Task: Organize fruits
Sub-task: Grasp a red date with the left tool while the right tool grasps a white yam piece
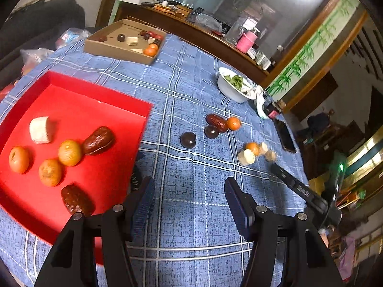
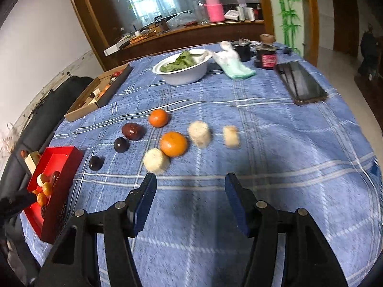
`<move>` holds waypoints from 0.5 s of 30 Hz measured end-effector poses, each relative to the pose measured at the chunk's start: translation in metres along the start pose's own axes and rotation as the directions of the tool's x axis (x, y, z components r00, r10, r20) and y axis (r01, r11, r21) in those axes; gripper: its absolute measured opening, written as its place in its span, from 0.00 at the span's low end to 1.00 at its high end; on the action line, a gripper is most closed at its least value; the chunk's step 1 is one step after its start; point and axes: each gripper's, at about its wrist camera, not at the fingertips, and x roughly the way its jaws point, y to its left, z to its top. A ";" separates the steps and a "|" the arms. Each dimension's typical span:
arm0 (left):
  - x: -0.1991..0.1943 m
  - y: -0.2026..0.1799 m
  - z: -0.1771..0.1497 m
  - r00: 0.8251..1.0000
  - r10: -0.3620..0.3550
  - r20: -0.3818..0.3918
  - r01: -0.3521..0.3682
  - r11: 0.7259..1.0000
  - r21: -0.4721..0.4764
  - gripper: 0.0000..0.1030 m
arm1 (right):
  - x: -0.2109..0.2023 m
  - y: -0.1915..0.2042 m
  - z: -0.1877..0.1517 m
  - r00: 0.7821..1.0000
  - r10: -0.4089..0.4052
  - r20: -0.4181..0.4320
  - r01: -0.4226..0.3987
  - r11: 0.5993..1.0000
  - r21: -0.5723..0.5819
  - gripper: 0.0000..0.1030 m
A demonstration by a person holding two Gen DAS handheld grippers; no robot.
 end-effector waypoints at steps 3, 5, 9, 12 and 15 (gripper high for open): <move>0.011 -0.012 0.008 0.999 0.051 0.017 -0.052 0.996 0.072 0.62 | 0.024 0.016 0.008 0.999 0.001 -0.034 -0.002 0.999 -0.037 0.56; 0.020 -0.021 0.018 0.995 0.095 0.034 -0.099 0.987 0.124 0.62 | 0.040 0.028 0.011 0.999 -0.017 -0.048 0.013 0.997 -0.072 0.56; 0.048 -0.030 0.041 0.994 0.110 0.027 -0.113 0.981 0.158 0.62 | 0.061 0.039 0.015 0.997 -0.051 -0.051 0.046 0.994 -0.101 0.56; 0.071 -0.037 0.053 0.993 0.118 0.003 -0.116 0.978 0.174 0.61 | 0.064 0.038 0.017 0.998 -0.038 -0.041 0.034 0.996 -0.082 0.56; 0.095 -0.045 0.061 0.993 0.117 -0.030 -0.109 0.975 0.194 0.61 | 0.065 0.034 0.016 0.999 -0.005 -0.034 0.003 0.999 -0.053 0.52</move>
